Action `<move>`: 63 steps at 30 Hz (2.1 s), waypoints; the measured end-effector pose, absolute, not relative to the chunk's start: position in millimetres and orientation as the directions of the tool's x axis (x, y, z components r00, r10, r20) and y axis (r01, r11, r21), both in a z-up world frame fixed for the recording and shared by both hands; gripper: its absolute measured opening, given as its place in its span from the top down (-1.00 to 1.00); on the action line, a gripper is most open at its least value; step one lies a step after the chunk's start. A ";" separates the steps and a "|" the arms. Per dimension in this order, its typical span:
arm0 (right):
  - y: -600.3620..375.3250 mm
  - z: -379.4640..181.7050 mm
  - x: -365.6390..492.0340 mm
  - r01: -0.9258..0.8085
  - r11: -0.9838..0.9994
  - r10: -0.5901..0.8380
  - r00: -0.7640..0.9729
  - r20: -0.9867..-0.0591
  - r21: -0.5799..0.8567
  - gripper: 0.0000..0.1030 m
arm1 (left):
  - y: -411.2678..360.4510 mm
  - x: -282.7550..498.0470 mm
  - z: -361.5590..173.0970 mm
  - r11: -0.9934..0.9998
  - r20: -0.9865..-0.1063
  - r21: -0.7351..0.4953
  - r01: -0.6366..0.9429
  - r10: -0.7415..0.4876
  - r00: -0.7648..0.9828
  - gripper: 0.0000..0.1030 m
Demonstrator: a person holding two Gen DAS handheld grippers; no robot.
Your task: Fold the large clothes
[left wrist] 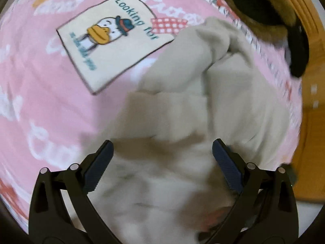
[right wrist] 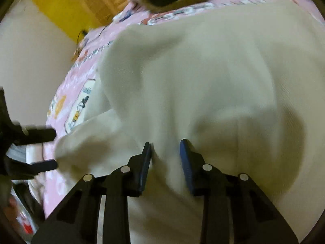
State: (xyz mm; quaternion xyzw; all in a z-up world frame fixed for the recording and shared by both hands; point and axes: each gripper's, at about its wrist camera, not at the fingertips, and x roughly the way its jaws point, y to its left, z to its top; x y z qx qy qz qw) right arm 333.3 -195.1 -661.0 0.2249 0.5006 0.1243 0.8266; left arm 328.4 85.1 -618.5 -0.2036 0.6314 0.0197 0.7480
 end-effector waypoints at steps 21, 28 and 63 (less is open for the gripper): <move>-423.7 -581.7 -5.0 0.262 0.941 0.055 0.510 -0.858 0.216 -0.75 | 155.4 127.4 -596.6 0.973 -0.959 -0.210 0.094 -0.223 0.173 -0.88; -453.5 -639.3 -48.4 0.342 0.846 0.226 0.463 -0.857 0.408 -0.75 | 187.1 96.5 -633.3 0.971 -0.966 -0.239 0.024 -0.240 0.096 -0.88; -372.2 -682.6 -20.1 0.250 0.932 0.189 0.281 -0.941 0.262 -0.19 | 143.8 95.9 -704.4 0.957 -0.953 -0.288 -0.026 -0.289 -0.096 -0.83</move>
